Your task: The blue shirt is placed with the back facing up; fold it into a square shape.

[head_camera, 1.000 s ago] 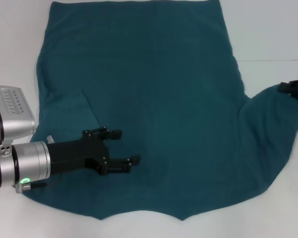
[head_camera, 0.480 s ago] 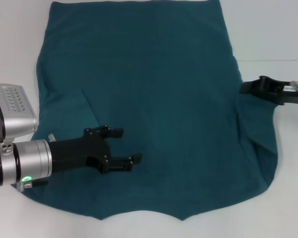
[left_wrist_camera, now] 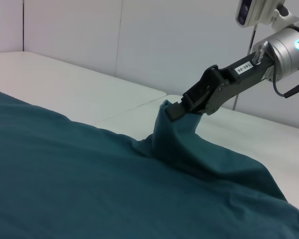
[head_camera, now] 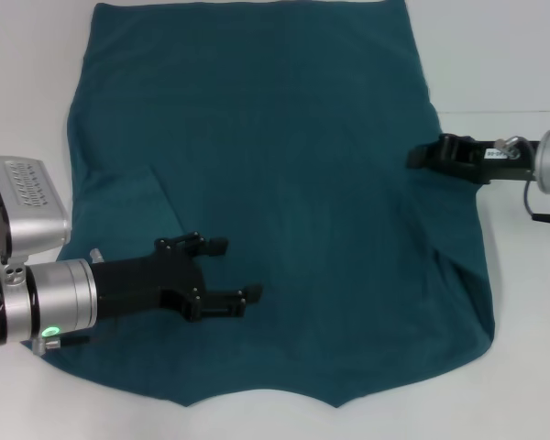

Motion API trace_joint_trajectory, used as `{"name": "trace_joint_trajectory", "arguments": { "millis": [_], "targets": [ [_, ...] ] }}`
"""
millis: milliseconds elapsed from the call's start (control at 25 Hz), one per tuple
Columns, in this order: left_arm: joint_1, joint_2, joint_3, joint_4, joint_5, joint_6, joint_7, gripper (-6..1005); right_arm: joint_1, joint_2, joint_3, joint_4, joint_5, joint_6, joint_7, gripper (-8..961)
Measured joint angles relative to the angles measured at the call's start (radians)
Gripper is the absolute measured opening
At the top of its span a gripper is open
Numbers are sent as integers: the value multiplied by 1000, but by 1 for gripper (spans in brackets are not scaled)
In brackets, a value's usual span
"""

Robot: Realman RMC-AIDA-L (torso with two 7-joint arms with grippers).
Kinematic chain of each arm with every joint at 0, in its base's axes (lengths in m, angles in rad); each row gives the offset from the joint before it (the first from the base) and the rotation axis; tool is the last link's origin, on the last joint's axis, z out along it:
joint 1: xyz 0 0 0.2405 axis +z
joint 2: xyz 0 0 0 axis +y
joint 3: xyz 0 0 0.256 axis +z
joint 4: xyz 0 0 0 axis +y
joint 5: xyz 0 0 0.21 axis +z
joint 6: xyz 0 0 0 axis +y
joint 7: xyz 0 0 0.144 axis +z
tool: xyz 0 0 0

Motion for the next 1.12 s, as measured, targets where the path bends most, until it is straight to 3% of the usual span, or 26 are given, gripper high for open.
{"name": "trace_joint_trajectory", "arguments": {
  "millis": [160, 520, 640, 960, 1120],
  "targets": [
    [-1, 1, -1, -1, 0, -2, 0, 854, 10, 21, -8, 2, 0, 30, 0, 46],
    [-6, 1, -2, -1, 0, -18, 0, 850, 29, 94, -6, 13, 90, 90, -12, 51],
    [-6, 1, 0, -1, 0, -27, 0, 849, 49, 113, -9, 20, 142, 99, -23, 114],
    [-11, 1, 0, -3, 0, -30, -1, 846, 68, 112, -11, 43, 177, 116, -39, 281],
    [-10, 1, 1, -3, 0, -30, -5, 845, 59, 107, -11, 41, 172, 116, -44, 479]
  ]
}}
